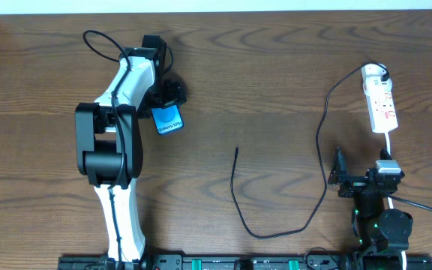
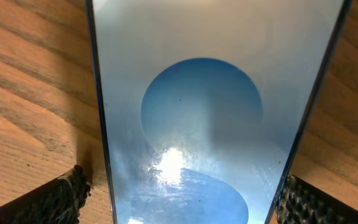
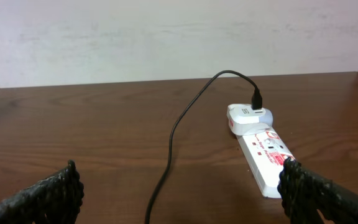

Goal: Plug charger to phone and switch on socket

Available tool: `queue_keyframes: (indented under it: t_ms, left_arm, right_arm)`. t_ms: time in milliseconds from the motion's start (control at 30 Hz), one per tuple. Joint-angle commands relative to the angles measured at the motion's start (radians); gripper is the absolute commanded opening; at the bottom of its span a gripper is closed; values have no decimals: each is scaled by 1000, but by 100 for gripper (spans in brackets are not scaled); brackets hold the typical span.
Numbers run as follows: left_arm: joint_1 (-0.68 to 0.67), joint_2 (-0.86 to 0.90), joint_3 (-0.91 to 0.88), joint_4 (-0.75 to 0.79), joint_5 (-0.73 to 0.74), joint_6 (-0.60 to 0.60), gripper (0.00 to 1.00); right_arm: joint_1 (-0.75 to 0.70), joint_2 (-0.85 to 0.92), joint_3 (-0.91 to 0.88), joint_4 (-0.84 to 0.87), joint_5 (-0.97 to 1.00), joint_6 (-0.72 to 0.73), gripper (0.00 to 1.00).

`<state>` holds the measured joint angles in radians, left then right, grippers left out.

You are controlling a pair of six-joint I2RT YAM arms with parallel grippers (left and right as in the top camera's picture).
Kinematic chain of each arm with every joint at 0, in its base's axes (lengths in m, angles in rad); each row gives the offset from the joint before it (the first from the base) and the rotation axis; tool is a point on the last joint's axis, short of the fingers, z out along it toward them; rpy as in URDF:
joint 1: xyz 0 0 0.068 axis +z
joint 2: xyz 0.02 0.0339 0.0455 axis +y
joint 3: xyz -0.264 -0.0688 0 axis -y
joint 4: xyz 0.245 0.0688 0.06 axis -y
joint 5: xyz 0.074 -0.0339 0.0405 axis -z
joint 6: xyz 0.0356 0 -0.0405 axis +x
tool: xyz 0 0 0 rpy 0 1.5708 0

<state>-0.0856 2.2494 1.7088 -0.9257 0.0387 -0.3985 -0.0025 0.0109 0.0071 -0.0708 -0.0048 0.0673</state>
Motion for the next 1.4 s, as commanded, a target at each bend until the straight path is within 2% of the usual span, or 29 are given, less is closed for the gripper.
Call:
queue_keyframes:
  t_ms: [0, 267, 533, 633, 1200, 1300, 1367]
  left_arm:
    - [11, 64, -27, -23, -80, 25, 96]
    - [11, 64, -27, -23, -80, 24, 96]
    - [11, 64, -27, -23, -80, 24, 85]
    - [11, 64, -27, -23, -80, 24, 85]
    - [11, 64, -27, -23, -76, 24, 85]
    - [10, 64, -27, -24, -72, 24, 86]
    - [10, 64, -27, -27, -64, 24, 91]
  right_arm:
    - [17, -5, -2, -5, -5, -8, 99]
    - [17, -5, -2, -5, -5, -8, 99]
    - [17, -5, -2, -5, -5, -9, 99]
    - [17, -5, -2, -5, -5, -8, 99]
    - [17, -5, -2, -5, -5, -8, 99]
    - [17, -5, -2, -5, -5, -8, 99]
    - [17, -5, -2, -5, -5, -8, 99]
